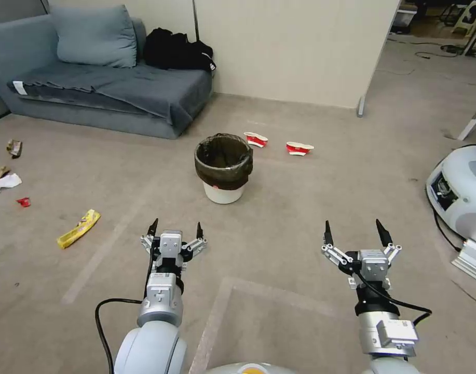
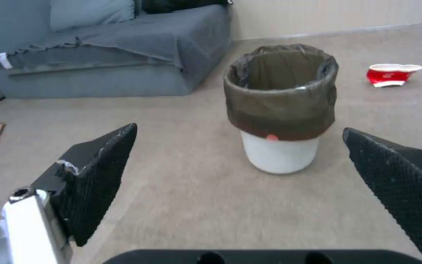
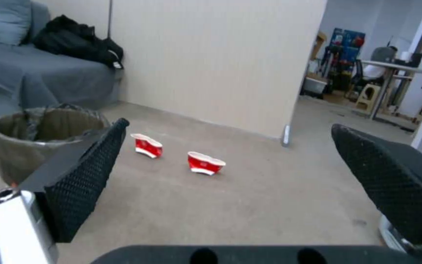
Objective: Pick up the trash bin, then pick up the garbage from the floor and place it into the trash bin.
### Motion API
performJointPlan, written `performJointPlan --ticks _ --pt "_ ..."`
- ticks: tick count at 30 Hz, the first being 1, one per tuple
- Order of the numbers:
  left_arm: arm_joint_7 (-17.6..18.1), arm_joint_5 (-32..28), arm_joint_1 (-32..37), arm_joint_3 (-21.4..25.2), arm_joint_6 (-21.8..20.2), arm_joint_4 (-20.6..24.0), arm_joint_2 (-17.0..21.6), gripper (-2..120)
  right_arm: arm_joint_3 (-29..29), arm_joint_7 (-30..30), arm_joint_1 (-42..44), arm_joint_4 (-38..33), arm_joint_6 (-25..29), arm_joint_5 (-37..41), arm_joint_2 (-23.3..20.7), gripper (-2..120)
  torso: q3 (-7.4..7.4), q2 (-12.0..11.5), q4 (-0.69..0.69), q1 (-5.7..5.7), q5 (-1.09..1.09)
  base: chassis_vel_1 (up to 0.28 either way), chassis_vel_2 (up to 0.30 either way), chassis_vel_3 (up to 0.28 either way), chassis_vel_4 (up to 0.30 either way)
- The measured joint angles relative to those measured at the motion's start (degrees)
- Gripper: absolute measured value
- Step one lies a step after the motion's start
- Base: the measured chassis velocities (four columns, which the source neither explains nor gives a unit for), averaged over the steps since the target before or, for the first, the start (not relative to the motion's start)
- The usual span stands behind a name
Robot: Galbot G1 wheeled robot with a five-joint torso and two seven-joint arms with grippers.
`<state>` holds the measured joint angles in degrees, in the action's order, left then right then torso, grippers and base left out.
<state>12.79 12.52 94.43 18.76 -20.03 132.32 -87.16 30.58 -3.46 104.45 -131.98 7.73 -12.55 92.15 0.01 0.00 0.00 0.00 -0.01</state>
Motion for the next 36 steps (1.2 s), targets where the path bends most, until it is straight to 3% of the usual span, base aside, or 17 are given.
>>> performJointPlan --ticks 27,36 --pt "0.15 0.33 0.02 -0.14 0.30 -0.01 -0.06 100 0.47 0.73 -0.13 0.29 0.85 -0.10 -0.01 100 0.00 0.00 0.00 0.01 0.02 -0.224 0.219 0.223 -0.220" --pt "0.27 0.35 -0.05 -0.15 0.37 -0.17 -0.14 100 0.68 2.03 -0.44 1.23 3.82 -1.20 -0.01 100 -0.01 0.00 0.00 0.00 0.00 -0.067 0.075 0.055 -0.060"
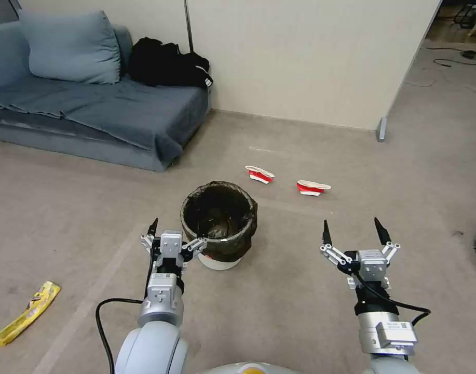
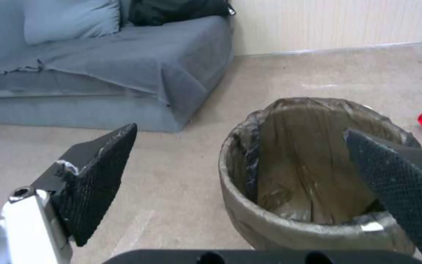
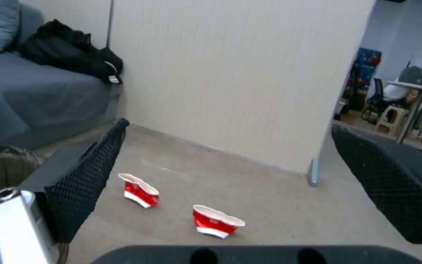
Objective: Pick up the trash bin, then pick up the garbage from the floor and place it into the trash bin.
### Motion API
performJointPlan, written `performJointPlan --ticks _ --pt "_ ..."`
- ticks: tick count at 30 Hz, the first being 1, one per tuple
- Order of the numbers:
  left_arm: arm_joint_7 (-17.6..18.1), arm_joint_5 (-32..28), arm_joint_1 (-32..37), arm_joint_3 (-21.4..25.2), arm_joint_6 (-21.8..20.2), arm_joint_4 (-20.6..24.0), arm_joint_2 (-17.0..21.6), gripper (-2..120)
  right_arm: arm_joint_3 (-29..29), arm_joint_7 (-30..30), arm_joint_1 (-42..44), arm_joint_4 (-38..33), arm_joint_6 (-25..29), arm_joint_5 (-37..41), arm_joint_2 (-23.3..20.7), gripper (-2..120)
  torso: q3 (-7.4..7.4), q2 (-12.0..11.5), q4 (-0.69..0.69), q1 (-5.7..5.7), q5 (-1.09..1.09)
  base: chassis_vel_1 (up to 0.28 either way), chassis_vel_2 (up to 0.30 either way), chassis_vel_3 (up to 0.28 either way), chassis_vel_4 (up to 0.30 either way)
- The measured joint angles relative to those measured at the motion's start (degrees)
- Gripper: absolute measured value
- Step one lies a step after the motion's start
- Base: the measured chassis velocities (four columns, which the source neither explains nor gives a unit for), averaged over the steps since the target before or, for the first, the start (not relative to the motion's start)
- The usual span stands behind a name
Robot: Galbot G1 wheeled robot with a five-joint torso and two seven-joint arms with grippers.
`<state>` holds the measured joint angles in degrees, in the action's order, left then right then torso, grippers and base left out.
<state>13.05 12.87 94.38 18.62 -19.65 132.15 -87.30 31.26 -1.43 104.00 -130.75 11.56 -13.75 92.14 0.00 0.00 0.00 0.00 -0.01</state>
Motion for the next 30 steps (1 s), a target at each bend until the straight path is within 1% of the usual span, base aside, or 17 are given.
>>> performJointPlan --ticks 9,11,12,13,15,16,19,20,22,23,25,26,27,30 --pt "0.06 -0.78 -0.35 -0.05 -0.27 -0.04 0.14 100 0.10 0.19 -0.20 0.13 1.59 -0.24 0.00 100 0.00 0.00 0.00 0.00 0.01 0.000 0.000 0.000 0.000" --pt "0.63 -3.18 -0.95 -0.09 -1.72 0.02 0.39 100 0.11 0.20 -0.22 0.14 1.68 -0.25 0.00 100 0.00 0.00 0.00 0.00 0.00 0.000 0.000 0.000 0.000" --pt "0.63 -3.18 -0.95 -0.09 -1.72 0.02 0.39 100 0.11 0.20 -0.22 0.14 1.68 -0.25 0.00 100 0.00 0.00 0.00 0.00 0.00 0.000 0.000 0.000 0.000" --pt "0.94 -4.79 -1.40 -0.15 -2.87 0.23 0.55 100 0.12 0.21 -0.22 0.15 1.73 -0.32 0.00 100 0.00 0.00 0.00 0.00 0.01 0.000 0.000 0.000 0.000" --pt "2.09 -10.20 -3.05 -0.12 -6.42 1.00 0.98 100 0.26 -0.02 -0.25 0.17 2.34 -1.64 0.00 100 0.00 0.00 0.00 0.00 0.00 0.000 0.000 0.000 0.000" --pt "2.09 -10.20 -3.05 -0.12 -6.42 1.00 0.98 100 0.26 -0.02 -0.25 0.17 2.34 -1.64 0.00 100 0.00 0.00 0.00 0.00 0.00 0.000 0.000 0.000 0.000" --pt "2.84 -15.74 -5.20 0.61 -8.98 1.46 1.97 100 0.33 -0.25 -0.27 0.20 2.62 -2.33 0.00 100 0.00 0.00 0.00 0.00 0.00 0.000 0.000 0.000 0.000" --pt "2.84 -15.74 -5.20 0.61 -8.98 1.46 1.97 100 0.33 -0.25 -0.27 0.20 2.62 -2.33 0.00 100 0.00 0.00 0.00 0.00 0.00 0.000 0.000 0.000 0.000" --pt "3.99 -24.91 -8.78 2.15 -11.20 1.09 4.03 100 0.33 -0.29 -1.27 0.86 2.55 -3.36 0.00 100 0.00 0.00 -0.01 0.00 0.01 0.000 0.000 0.000 0.000" --pt "3.99 -24.91 -8.78 2.15 -11.20 1.09 4.03 100 0.33 -0.29 -1.27 0.86 2.55 -3.36 0.00 100 0.00 0.00 -0.01 0.00 0.01 0.000 0.000 0.000 0.000" --pt "5.19 -29.38 -11.37 2.47 -12.47 -0.30 5.26 100 0.20 -0.27 -2.70 1.20 2.14 -4.08 -0.01 100 0.00 0.00 0.03 0.00 0.00 0.000 0.000 0.000 0.000" --pt "6.10 -31.96 -14.05 2.50 -12.80 -2.36 6.12 100 0.00 -0.16 -3.10 1.40 1.87 -4.40 0.00 100 0.01 0.00 0.01 0.00 0.01 0.000 0.000 0.000 0.000" --pt "6.10 -31.96 -14.05 2.50 -12.80 -2.36 6.12 100 0.00 -0.16 -3.10 1.40 1.87 -4.40 0.00 100 0.01 0.00 0.01 0.00 0.01 0.000 0.000 0.000 0.000" --pt "8.27 -35.39 -19.02 2.19 -13.14 -5.90 6.64 100 -0.17 0.12 -3.33 1.81 1.86 -4.98 0.00 100 0.01 0.00 0.00 0.00 0.02 0.000 0.000 0.000 0.000"
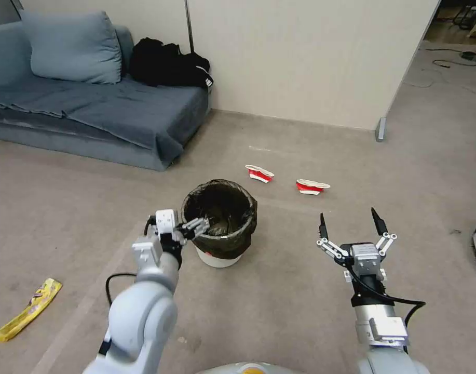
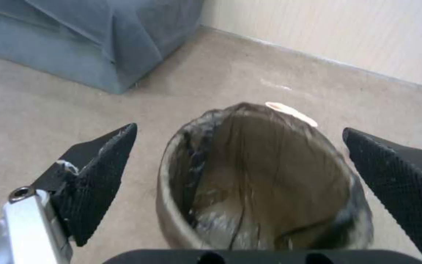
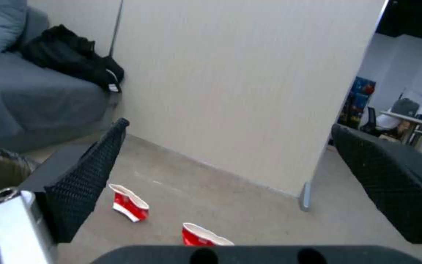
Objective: Pick up the trash bin, then pick up the garbage from the floor and place it into the trash bin.
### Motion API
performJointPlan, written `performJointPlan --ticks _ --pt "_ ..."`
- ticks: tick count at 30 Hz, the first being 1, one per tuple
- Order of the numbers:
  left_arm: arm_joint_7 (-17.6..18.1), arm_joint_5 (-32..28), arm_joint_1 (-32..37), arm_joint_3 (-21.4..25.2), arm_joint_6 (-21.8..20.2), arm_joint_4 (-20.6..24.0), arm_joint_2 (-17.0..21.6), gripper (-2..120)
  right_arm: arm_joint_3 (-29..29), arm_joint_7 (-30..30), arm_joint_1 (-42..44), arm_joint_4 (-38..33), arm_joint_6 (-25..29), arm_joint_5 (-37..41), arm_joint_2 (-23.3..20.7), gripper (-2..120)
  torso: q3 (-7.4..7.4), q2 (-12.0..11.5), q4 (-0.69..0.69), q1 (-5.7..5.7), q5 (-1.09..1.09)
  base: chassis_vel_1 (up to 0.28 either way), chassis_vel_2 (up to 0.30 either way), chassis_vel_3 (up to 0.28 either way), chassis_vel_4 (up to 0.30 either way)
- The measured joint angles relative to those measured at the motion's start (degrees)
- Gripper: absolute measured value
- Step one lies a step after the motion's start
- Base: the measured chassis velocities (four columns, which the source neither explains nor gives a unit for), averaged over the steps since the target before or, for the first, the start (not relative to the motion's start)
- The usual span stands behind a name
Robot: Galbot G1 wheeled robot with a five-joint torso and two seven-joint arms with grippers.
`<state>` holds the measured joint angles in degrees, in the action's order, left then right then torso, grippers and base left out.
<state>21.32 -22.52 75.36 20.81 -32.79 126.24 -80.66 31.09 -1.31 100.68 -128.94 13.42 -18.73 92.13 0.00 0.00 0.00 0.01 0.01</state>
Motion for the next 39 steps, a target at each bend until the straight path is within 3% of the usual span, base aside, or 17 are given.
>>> performJointPlan --ticks 5,10,13,15,17,20,39 --pt "3.68 -3.95 -6.99 -0.54 -1.48 -5.10 0.16 99 0.00 0.11 -0.37 0.64 -0.03 -0.23 0.00 100 0.00 0.00 0.00 0.00 -0.01 0.000 0.000 0.000 0.000" --pt "6.00 -4.59 -9.77 -0.66 -2.00 -7.87 0.06 98 0.05 0.12 -0.42 1.00 -0.04 -0.25 0.00 100 0.00 0.00 0.00 0.00 -0.02 0.000 0.000 0.000 0.000" --pt "9.26 -6.02 -13.01 -0.72 -2.36 -12.57 -0.85 98 -0.04 0.22 -0.43 1.68 0.09 -0.30 0.00 100 0.00 0.00 0.00 0.00 -0.01 0.000 0.000 0.000 0.000" --pt "9.39 -6.05 -13.12 -0.73 -2.36 -12.77 -0.90 98 -0.05 0.22 -0.43 1.71 0.10 -0.30 0.00 100 0.00 0.00 0.01 0.00 -0.01 0.000 0.000 0.000 0.000" --pt "12.58 -6.12 -14.54 -0.85 -2.49 -15.56 -1.66 96 -0.11 0.25 -0.44 1.97 0.30 -0.34 0.00 100 0.00 0.00 0.00 0.00 -0.01 0.000 0.000 0.000 0.000" --pt "14.16 -6.49 -15.15 -0.89 -2.89 -17.56 -2.12 95 -0.12 0.27 -0.43 2.10 0.46 -0.34 0.00 100 0.00 0.00 0.01 -0.01 -0.01 0.000 0.000 0.000 0.000" --pt "13.47 -7.38 -14.48 -1.84 -5.60 -27.55 -3.38 93 -0.32 0.55 -0.28 1.96 1.31 -0.33 0.00 100 0.00 0.00 0.00 0.00 -0.01 0.000 0.000 0.000 0.000"
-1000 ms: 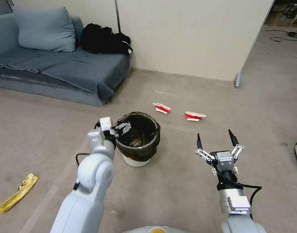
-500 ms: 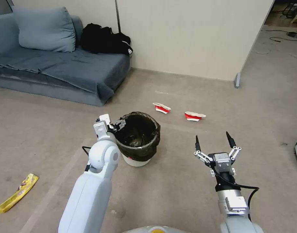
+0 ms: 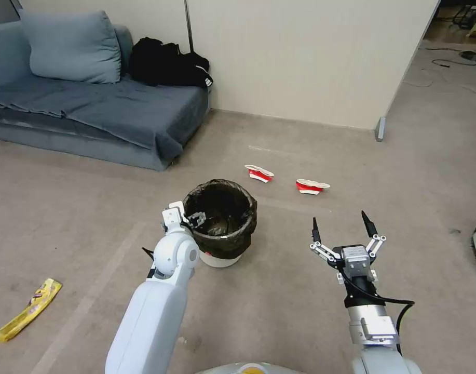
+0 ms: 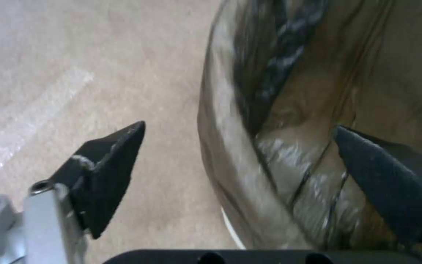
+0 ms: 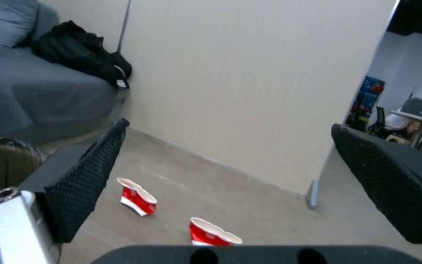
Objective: Pick up the trash bin, then pick up the garbage from the floor and place it into the trash bin.
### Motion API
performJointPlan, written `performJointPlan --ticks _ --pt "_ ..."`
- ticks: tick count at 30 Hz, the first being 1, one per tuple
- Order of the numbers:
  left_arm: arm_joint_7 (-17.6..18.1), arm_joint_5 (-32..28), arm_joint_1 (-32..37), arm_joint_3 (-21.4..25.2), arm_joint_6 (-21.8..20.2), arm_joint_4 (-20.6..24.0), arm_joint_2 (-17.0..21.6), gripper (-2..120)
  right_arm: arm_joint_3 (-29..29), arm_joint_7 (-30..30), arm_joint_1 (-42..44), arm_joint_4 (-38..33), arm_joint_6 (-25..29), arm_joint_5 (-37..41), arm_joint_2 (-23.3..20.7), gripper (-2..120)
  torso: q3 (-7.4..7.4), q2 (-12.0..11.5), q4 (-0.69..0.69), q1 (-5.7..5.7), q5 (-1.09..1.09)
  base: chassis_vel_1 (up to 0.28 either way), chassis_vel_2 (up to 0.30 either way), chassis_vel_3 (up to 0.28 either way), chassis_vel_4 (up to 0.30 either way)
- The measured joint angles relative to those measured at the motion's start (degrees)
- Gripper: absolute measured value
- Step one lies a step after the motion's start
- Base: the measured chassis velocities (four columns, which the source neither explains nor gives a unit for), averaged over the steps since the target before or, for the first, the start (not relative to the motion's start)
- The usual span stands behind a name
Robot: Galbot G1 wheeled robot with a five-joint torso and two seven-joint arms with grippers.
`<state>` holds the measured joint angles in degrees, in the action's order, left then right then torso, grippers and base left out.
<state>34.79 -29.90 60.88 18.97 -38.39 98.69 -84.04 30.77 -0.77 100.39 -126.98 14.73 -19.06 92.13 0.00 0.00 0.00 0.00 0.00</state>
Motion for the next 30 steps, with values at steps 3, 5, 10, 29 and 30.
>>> performJointPlan --ticks 3,5,10,29,30 --pt "-0.26 0.10 0.26 -0.06 -0.16 -0.40 -0.19 88 0.00 0.04 -0.01 -0.01 0.07 -0.01 0.00 100 0.00 0.00 0.00 0.00 0.00 0.000 0.000 0.000 0.000" --pt "-0.35 0.11 0.50 -0.16 -0.23 -0.61 -0.35 80 -0.01 0.05 -0.03 -0.01 0.15 -0.03 0.00 100 0.00 0.00 0.00 0.00 0.00 0.000 0.000 0.000 0.000" --pt "0.29 -0.37 0.58 -0.15 -0.23 -0.96 -0.69 68 -0.22 -0.28 -0.12 0.09 0.19 -0.36 0.00 100 -0.01 0.00 0.00 0.00 -0.02 0.000 0.000 0.000 0.000" --pt "1.56 -0.84 1.38 -0.32 -0.35 -0.37 -0.97 5 1.10 -3.39 -2.34 -1.26 2.46 -5.31 0.00 100 0.00 0.01 -0.02 -0.01 0.02 0.000 0.000 0.000 0.000" --pt "1.56 -0.80 1.52 -0.32 -0.35 -0.23 -1.00 5 1.44 -3.05 -2.47 -1.40 2.98 -5.72 0.00 100 0.00 0.01 -0.02 0.00 0.02 0.000 0.000 0.000 0.000"
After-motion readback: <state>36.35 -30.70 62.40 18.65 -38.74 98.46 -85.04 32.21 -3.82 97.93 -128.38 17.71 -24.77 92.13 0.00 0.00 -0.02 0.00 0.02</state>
